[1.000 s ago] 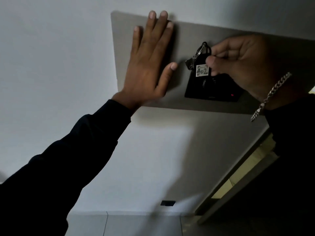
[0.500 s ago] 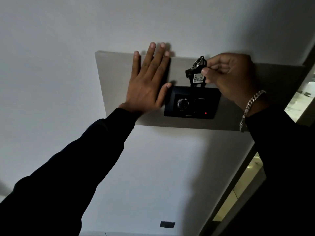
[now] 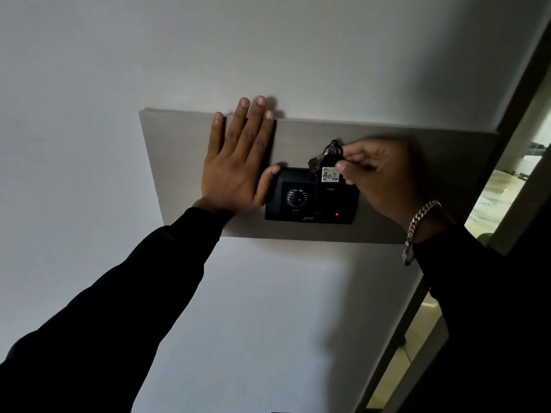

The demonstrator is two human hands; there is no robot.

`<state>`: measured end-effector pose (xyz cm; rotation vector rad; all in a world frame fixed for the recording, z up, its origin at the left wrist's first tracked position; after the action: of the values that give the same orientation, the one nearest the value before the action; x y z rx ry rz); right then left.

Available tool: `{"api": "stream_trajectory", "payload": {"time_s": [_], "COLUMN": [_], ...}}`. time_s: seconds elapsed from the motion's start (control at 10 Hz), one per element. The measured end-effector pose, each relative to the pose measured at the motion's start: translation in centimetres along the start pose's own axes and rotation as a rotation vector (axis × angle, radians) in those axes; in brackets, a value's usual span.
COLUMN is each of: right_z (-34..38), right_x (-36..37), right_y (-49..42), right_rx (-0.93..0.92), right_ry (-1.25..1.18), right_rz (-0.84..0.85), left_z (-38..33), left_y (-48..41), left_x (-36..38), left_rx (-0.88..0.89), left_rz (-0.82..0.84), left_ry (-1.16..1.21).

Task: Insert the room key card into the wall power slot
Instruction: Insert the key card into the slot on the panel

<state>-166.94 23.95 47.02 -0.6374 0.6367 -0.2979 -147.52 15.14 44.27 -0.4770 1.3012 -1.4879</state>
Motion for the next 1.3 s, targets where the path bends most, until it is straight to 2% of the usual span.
{"api": "stream_trajectory", "payload": {"time_s": [0.1,0.2,0.3,0.4,0.8,1.2,1.3], "right_z": [0.2,2.1,4.7,5.6,5.5,3.6,3.8], "right_x": [-0.4,-0.9,-0.6,0.3,-0.3,0.4,0.4], "right_y": [0.3,-0.1,-0.6,-1.4,-1.2,0.6,0.9], "right_rx": [-0.005,-0.122,-0.295,-0.351,-0.401,-0.497,-0.485], "right_ry": [0.052,0.148,0.420,0.558,0.404,0.441,0.454], "right_rz": [-0.020,0.010,0.076,0.147,-0.013,-0.114,-0.085], "left_z": [-0.1,-0.1,-0.1,-0.2,0.0,-0.1,-0.1], "left_y": [-0.1,-0.2,-0.2,-0.2,-0.1,-0.1,-0.1], "left_x": [-0.2,-0.2,-0.3,-0.4,0.1,0.1,-0.2], "left_rx": [-0.002,-0.001,-0.004,-0.009,-0.001,-0.001,-0.010], "left_rz": [-0.004,0.006,0.006,-0.001,0.002,0.078,0.124], "left_ry": [-0.006,-0.012,-0.012,-0.015,-0.027,-0.055,-0.035]}}
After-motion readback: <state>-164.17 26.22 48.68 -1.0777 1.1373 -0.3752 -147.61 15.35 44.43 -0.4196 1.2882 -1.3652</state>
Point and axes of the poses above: each hand's wrist, its own y-axis away from the middle knuckle, its own x-axis out of the palm, z = x × y, the point moved 7 cm from there along -y, towards the middle knuckle, and after that the axes turned 8 degrees about z, right-handed, at the moved point
